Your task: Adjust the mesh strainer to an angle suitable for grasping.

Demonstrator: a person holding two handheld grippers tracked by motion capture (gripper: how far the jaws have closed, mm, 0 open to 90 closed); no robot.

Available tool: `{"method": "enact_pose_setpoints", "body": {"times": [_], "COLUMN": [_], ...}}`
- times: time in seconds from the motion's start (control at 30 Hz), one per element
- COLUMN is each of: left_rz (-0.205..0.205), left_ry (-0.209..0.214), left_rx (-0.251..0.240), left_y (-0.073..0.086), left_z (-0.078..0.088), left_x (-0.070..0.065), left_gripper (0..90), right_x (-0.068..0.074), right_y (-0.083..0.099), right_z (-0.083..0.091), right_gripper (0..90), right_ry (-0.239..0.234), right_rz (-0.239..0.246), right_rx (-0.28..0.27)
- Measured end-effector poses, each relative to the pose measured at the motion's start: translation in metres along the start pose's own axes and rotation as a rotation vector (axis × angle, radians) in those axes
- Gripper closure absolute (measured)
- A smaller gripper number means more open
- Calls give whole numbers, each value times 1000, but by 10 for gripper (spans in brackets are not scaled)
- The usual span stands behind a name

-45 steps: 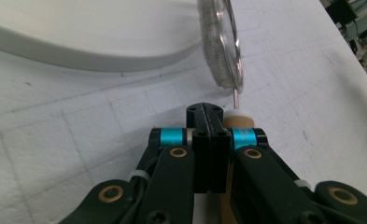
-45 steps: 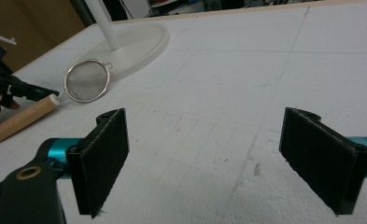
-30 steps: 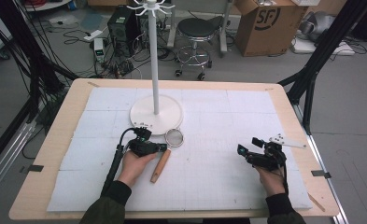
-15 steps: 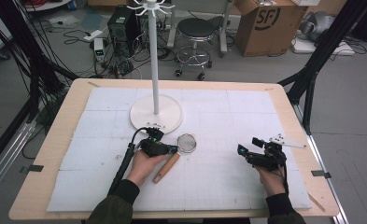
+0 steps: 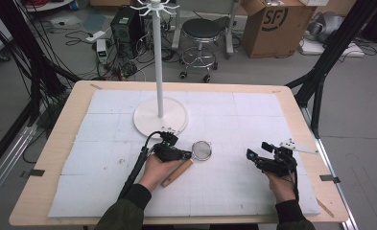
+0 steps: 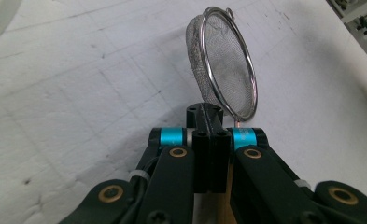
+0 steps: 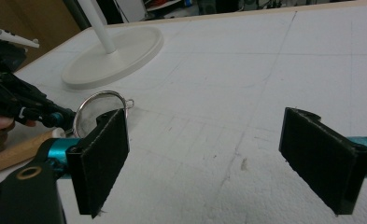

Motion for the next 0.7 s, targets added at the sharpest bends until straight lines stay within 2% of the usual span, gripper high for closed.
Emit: {"method": "enact_pose_setpoints", "body": {"times": [0.23,0.43,0.6,0.7], "left_rz": [-9,-85,-88,-79], "left_ry": [20,41,61,69], "left_rx": [8,46,49,27], "left_y": [-2,-6,-6,-8], "left_z": [-7,-14,-18,-15], "left_x": [-6,-19,-24,-24], "left_gripper": [900,900,900,900], "right_x": [0,-1,-1,0], "right_y": [2,3,4,4], "right_z": [2,2,3,2], "right_gripper": [155,155,156,156], "right_ry": [6,15,14,14], "right_rz": [1,17,9,13], "right_rx": [2,6,9,5]}}
Point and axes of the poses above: each handheld gripper's, and its own axes: z roughly backward along the jaws, y roughly out of its underside, x roughly to its left, the point moved 6 cm from there along -z, roughly forward along the jaws, and after that the axes turned 10 degrees about -z, right-handed, at the moved point
